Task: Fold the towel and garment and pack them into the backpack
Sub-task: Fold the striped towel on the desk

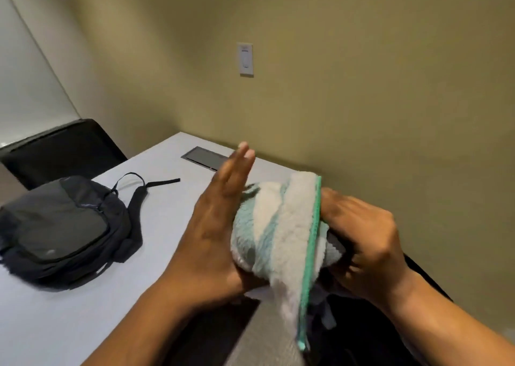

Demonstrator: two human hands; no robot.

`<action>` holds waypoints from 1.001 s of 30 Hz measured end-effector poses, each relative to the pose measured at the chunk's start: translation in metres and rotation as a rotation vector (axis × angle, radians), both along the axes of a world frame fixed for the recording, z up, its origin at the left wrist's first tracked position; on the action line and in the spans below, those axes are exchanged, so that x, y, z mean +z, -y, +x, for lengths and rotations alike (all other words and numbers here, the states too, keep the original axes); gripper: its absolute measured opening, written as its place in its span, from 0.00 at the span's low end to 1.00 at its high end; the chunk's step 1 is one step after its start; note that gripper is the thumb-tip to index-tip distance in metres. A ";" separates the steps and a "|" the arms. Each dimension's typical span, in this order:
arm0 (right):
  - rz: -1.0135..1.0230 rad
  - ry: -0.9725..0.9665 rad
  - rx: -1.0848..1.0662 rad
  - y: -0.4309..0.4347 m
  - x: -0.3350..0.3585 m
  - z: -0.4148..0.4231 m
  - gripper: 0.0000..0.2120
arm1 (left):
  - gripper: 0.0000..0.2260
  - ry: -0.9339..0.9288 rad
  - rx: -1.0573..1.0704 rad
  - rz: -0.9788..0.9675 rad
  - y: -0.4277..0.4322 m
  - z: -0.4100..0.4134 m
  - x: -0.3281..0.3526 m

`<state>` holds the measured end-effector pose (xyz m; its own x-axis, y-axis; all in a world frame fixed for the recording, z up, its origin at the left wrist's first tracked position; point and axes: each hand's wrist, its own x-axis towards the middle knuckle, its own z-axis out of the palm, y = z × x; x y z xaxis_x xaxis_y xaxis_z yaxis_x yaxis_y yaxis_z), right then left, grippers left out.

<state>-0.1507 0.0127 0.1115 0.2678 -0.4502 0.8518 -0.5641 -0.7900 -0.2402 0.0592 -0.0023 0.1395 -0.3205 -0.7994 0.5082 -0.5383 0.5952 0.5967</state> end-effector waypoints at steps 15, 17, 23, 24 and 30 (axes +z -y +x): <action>-0.026 -0.143 0.491 0.079 0.014 0.214 0.22 | 0.28 0.114 0.394 -0.315 -0.032 0.194 -0.019; -0.030 -0.167 0.524 0.091 0.002 0.245 0.22 | 0.27 0.150 0.458 -0.300 -0.034 0.224 -0.028; -0.011 -0.219 0.579 0.119 -0.026 0.323 0.21 | 0.28 0.183 0.574 -0.223 -0.026 0.294 -0.053; -0.012 -0.227 0.580 0.124 -0.030 0.332 0.21 | 0.30 0.191 0.593 -0.212 -0.023 0.301 -0.056; 0.042 -0.311 0.640 0.174 -0.062 0.365 0.18 | 0.36 0.216 0.667 -0.102 0.013 0.328 -0.088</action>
<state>0.2141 -0.1614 0.0497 0.7182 -0.1541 0.6785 -0.0398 -0.9827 -0.1811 0.3877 -0.0152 0.0517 0.1185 -0.8119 0.5716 -0.9077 0.1449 0.3939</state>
